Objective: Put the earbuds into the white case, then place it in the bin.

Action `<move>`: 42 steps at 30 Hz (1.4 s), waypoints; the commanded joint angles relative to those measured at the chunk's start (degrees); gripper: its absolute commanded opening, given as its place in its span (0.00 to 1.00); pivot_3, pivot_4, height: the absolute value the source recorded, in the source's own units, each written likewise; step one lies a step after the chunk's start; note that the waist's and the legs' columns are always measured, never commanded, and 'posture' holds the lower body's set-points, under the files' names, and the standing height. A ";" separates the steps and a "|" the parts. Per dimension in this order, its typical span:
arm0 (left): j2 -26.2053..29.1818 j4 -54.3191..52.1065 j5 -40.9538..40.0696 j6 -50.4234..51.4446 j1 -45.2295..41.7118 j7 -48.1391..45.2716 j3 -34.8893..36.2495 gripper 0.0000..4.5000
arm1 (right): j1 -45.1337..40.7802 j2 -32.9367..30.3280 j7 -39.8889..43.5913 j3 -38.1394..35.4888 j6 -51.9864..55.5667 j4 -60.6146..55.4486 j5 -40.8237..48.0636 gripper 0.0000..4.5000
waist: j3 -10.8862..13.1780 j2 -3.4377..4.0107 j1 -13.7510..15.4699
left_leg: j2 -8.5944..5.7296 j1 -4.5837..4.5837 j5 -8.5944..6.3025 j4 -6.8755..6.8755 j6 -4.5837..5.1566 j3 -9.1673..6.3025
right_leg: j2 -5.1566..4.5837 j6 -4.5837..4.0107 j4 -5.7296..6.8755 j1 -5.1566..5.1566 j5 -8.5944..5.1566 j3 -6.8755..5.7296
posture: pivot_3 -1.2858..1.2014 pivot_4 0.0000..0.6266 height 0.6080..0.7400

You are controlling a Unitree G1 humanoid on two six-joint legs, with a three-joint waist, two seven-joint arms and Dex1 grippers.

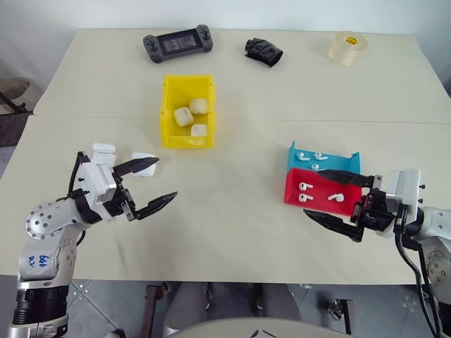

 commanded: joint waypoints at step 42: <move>-7.00 -16.08 -2.23 89.70 -25.27 56.50 3.00 0.99 | -5.68 5.49 -1.32 9.28 -4.19 -3.87 -0.39 1.00 | -0.03 -0.07 -0.07 | 0.02 0.03 -0.08 0.07 -0.22 -0.03 | 0.12 -0.04 0.37 -0.19 -0.02 0.17 | 0.52 0.24 1.00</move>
